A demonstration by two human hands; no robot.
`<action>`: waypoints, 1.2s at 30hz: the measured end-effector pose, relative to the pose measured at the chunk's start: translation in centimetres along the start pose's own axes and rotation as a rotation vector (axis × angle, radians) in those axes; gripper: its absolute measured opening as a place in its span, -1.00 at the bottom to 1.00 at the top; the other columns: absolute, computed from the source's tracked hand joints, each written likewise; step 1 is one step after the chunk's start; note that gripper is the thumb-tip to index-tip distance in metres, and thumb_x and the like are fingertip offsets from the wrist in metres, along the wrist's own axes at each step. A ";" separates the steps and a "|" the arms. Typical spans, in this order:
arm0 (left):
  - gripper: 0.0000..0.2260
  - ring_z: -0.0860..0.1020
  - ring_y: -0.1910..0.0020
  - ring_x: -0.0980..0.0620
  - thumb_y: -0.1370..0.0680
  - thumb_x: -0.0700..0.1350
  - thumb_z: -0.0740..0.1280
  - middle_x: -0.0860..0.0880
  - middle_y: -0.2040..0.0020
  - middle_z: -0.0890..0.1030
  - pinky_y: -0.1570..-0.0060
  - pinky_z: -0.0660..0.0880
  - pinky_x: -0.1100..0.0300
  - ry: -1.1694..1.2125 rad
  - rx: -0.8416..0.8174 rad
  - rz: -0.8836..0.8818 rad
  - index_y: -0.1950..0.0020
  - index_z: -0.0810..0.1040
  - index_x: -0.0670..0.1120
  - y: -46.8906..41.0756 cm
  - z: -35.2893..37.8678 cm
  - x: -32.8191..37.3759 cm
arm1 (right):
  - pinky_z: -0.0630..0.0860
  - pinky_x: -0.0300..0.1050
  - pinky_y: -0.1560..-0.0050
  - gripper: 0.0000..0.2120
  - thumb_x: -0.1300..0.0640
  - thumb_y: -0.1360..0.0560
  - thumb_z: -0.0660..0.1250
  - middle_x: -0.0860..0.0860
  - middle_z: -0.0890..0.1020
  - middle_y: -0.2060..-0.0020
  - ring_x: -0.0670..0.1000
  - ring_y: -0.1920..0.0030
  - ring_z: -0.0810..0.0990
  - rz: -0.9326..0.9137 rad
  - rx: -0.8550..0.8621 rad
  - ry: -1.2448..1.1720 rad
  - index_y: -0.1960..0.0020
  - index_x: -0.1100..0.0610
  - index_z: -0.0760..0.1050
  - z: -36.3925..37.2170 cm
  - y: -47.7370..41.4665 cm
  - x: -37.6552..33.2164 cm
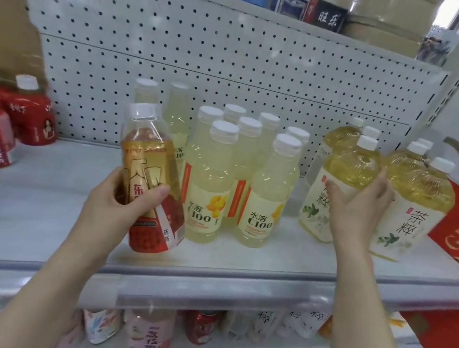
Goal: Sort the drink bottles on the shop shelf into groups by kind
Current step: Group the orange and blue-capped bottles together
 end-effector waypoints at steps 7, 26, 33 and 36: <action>-0.61 0.64 0.15 0.29 -0.25 0.17 0.43 0.18 0.12 0.69 0.15 0.48 0.25 -0.077 -0.028 -0.008 -0.04 0.55 0.14 0.8 -5.7 0.7 | 0.30 0.10 -0.48 -0.46 0.12 -0.60 0.30 0.14 0.34 -0.43 0.11 -0.47 0.32 -0.320 0.191 -0.081 -0.52 0.16 0.24 -1.5 8.5 -13.8; -0.49 0.62 0.00 0.26 -0.12 0.37 0.44 0.23 -0.01 0.67 -0.05 0.54 0.15 -0.151 -0.094 -0.037 -0.06 0.52 0.39 3.9 -18.9 0.3 | 0.49 0.17 -0.25 -0.42 -0.03 -0.58 0.35 0.16 0.55 -0.27 0.22 -0.29 0.50 -0.078 -0.401 -0.082 -0.46 0.24 0.28 25.9 14.7 -26.5; -0.33 0.64 0.00 0.24 -0.10 0.36 0.45 0.26 -0.02 0.67 0.03 0.54 0.20 -0.119 -0.068 -0.044 -0.19 0.52 0.23 4.9 -18.5 0.4 | 0.39 0.07 -0.29 -0.46 -0.02 -0.63 0.28 0.24 0.50 -0.29 0.24 -0.31 0.43 -0.192 -0.367 0.166 -0.42 0.34 0.29 22.6 16.7 -26.2; -0.38 0.64 0.03 0.28 -0.12 0.31 0.44 0.28 0.01 0.67 0.12 0.52 0.31 -0.077 -0.036 -0.029 -0.15 0.53 0.22 5.2 -18.3 0.6 | 0.36 0.05 -0.28 -0.45 -0.03 -0.62 0.31 0.25 0.51 -0.28 0.26 -0.30 0.43 -0.217 -0.297 0.187 -0.41 0.34 0.31 19.9 17.6 -24.8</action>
Point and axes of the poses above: each hand's wrist, its own y-axis away from the middle knuckle, its own z-axis out of the palm, x = y × z, the point moved 10 cm from there along -y, towards the middle knuckle
